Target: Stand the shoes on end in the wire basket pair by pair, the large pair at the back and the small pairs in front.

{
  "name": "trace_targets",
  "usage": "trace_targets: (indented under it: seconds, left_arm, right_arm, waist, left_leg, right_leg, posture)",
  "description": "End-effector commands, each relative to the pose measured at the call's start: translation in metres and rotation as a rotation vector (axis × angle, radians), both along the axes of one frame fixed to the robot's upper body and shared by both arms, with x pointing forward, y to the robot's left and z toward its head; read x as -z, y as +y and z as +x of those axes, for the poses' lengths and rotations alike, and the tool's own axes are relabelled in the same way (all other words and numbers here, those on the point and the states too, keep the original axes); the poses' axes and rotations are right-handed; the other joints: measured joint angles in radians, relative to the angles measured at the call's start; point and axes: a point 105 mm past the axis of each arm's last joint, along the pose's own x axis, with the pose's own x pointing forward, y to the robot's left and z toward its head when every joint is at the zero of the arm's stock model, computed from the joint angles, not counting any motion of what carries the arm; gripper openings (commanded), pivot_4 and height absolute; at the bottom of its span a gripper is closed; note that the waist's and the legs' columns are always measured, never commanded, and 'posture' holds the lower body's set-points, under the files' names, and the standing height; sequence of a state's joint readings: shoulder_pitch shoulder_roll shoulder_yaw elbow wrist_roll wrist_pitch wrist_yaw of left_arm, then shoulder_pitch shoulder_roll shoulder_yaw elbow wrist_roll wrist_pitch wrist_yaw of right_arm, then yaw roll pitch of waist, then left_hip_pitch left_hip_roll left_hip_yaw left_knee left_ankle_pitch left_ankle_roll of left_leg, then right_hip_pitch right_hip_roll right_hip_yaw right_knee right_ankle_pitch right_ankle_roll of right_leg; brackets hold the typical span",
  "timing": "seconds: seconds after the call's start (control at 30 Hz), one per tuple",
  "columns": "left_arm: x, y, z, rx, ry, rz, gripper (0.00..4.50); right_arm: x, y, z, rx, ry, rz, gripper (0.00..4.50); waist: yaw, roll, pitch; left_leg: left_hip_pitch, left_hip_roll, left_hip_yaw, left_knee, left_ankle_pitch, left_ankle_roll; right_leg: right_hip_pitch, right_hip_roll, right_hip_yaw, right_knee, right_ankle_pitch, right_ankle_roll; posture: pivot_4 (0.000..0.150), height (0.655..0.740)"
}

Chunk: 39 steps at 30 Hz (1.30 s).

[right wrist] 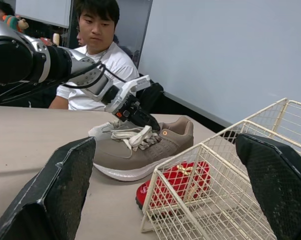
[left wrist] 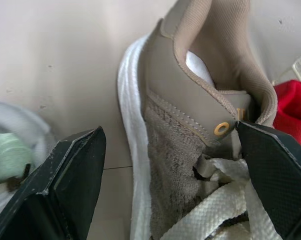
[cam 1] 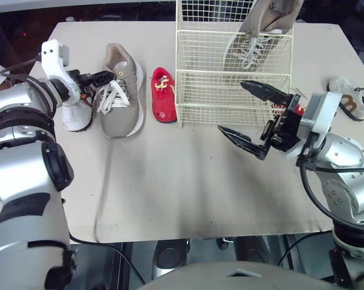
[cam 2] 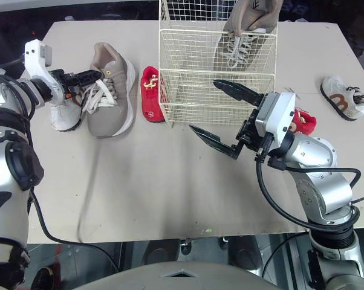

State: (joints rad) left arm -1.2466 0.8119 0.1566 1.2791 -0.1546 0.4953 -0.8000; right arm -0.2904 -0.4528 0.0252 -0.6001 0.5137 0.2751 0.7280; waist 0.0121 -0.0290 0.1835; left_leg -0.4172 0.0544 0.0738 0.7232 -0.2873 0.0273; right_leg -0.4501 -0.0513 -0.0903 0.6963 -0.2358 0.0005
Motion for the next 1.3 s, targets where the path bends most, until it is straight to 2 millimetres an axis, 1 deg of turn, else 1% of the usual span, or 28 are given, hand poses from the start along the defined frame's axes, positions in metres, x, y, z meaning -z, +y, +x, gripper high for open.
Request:
trace_targets:
  seconds: [0.03,0.23,0.37,0.4,0.6,0.7,0.87,0.9,0.97,1.03,1.2,1.3]
  left_arm:
    - [-0.017,-0.001,-0.001,0.026,0.016,0.092,4.50]
    - [-0.005,0.002,-0.006,0.028,0.157,0.209,4.50]
    - [0.004,-0.001,-0.007,0.022,0.226,0.221,4.50]
    - [0.008,0.001,-0.007,0.004,0.251,0.243,4.50]
    - [0.008,-0.005,-0.003,-0.041,0.248,0.192,4.50]
    - [0.017,-0.004,-0.005,-0.057,0.296,0.207,3.71]
    - [0.023,-0.003,-0.006,-0.064,0.322,0.228,1.68]
    - [0.023,-0.003,-0.006,-0.066,0.324,0.227,1.44]
    - [0.024,-0.002,-0.007,-0.070,0.328,0.223,0.54]
    - [0.024,-0.001,-0.008,-0.071,0.329,0.213,0.15]
    - [0.023,0.002,-0.010,-0.073,0.329,0.190,0.15]
    - [0.015,0.004,-0.009,-0.090,0.286,0.148,0.15]
  right_arm:
    - [-0.008,0.001,-0.003,-0.005,-0.056,0.010,4.41]
    - [-0.005,0.003,-0.001,-0.008,-0.062,0.009,4.41]
    - [-0.005,0.005,0.000,-0.013,-0.065,0.015,4.41]
    - [-0.005,0.006,0.000,-0.015,-0.065,0.016,4.41]
    - [-0.004,0.007,0.001,-0.018,-0.073,0.013,4.41]
    - [-0.006,0.006,0.001,-0.012,-0.080,0.012,4.50]
    - [-0.007,0.006,0.002,-0.009,-0.087,0.009,4.50]
    - [-0.007,0.006,0.002,-0.009,-0.088,0.009,4.50]
    - [-0.008,0.006,0.002,-0.008,-0.089,0.008,4.50]
    - [-0.008,0.006,0.003,-0.007,-0.090,0.008,4.50]
    - [-0.008,0.007,0.003,-0.013,-0.087,0.012,4.50]
    - [-0.008,0.008,0.003,-0.020,-0.084,0.015,4.50]
  waist:
    - [0.001,0.000,0.000]
    - [-0.002,0.000,0.000]
    - [-0.002,0.000,0.000]
    - [-0.002,0.000,0.000]
    - [-0.002,0.000,0.000]
    - [-0.002,0.000,0.000]
    - [-0.007,0.000,-0.001]
    - [-0.008,0.000,-0.001]
    - [-0.011,0.000,-0.001]
    - [-0.013,0.000,-0.001]
    - [-0.018,0.000,-0.001]
    - [-0.022,0.000,-0.001]
  left_leg:
    - [0.000,0.000,0.000,0.000,0.000,0.000]
    - [0.000,0.000,0.000,0.000,0.000,0.000]
    - [0.000,0.000,0.000,0.000,0.000,0.000]
    - [0.000,0.000,0.000,0.000,0.000,0.000]
    - [0.000,0.000,0.000,0.000,0.000,0.000]
    - [0.000,0.000,0.000,0.001,0.000,0.000]
    - [0.001,0.000,0.001,0.002,0.000,0.000]
    - [0.002,0.000,0.001,0.002,0.000,0.000]
    - [0.002,0.000,0.001,0.002,0.000,0.000]
    - [0.002,0.000,0.001,0.002,0.000,0.000]
    - [0.002,0.000,0.001,0.002,0.000,0.000]
    - [0.001,0.000,0.001,0.002,0.000,0.000]
  right_leg:
    - [0.000,0.000,0.000,0.000,0.000,0.000]
    - [0.000,0.000,0.000,0.000,0.000,0.000]
    - [0.000,0.000,0.000,0.000,0.000,0.000]
    - [0.000,0.000,0.000,0.000,0.000,0.000]
    - [0.000,-0.001,0.000,0.001,0.000,0.000]
    - [0.000,-0.001,0.000,0.001,0.000,0.000]
    - [0.000,-0.001,0.001,0.003,0.000,0.000]
    - [0.000,-0.001,0.001,0.003,0.000,0.000]
    - [0.000,-0.001,0.001,0.004,0.000,0.000]
    - [0.000,-0.001,0.001,0.004,0.000,0.000]
    - [0.000,-0.001,0.001,0.004,0.000,0.000]
    - [0.000,-0.001,0.001,0.004,0.000,0.000]
  posture:
    - [0.150,0.6860]
    - [0.150,0.6860]
    - [0.150,0.6860]
    - [0.150,0.6860]
    - [0.150,0.6860]
    - [0.150,0.6860]
    - [0.150,0.6860]
    - [0.150,0.6860]
    - [0.150,0.6860]
    - [0.150,0.6860]
    - [0.150,0.6860]
    - [0.150,0.6860]
